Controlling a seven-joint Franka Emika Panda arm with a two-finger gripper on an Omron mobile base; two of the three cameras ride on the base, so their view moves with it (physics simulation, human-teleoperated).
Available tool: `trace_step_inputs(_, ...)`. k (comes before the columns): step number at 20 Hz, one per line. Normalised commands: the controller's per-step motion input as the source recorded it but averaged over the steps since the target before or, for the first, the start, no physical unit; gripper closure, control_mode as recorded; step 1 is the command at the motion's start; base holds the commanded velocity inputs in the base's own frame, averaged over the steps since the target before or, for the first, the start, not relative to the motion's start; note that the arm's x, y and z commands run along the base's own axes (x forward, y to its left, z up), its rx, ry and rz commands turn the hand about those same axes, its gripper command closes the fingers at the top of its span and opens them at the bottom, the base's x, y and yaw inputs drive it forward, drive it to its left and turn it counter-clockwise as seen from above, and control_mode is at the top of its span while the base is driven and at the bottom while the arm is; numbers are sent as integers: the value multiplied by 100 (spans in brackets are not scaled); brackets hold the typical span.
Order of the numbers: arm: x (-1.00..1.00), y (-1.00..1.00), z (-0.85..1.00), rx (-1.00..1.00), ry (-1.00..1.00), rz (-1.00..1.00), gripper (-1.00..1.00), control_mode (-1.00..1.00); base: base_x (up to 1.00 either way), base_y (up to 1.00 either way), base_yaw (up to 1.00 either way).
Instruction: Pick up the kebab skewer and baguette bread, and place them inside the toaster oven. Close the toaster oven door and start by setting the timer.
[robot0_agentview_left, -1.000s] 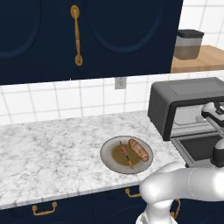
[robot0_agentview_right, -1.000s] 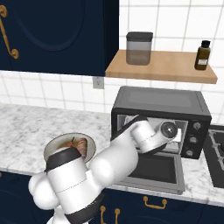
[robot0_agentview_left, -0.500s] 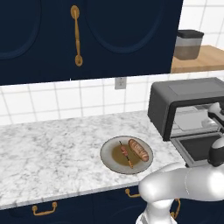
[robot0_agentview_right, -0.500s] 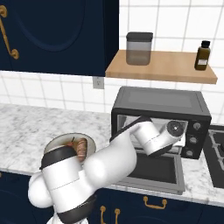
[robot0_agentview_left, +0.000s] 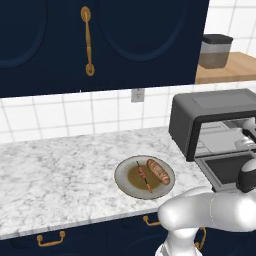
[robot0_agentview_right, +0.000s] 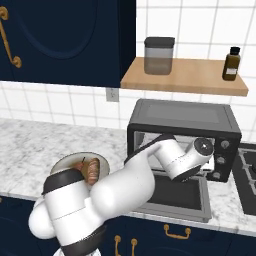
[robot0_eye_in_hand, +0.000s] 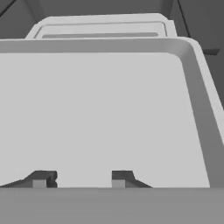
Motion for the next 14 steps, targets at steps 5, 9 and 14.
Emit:
trace_step_inputs(5,-75,-7,-84,0,4,2,-100,-100,0,0,0)
trace_step_inputs(9,-65,-11,-65,0,3,1,-100,-100,0,0,0)
trace_step_inputs(14,-9,0,-4,0,6,0,-100,-100,0,0,0)
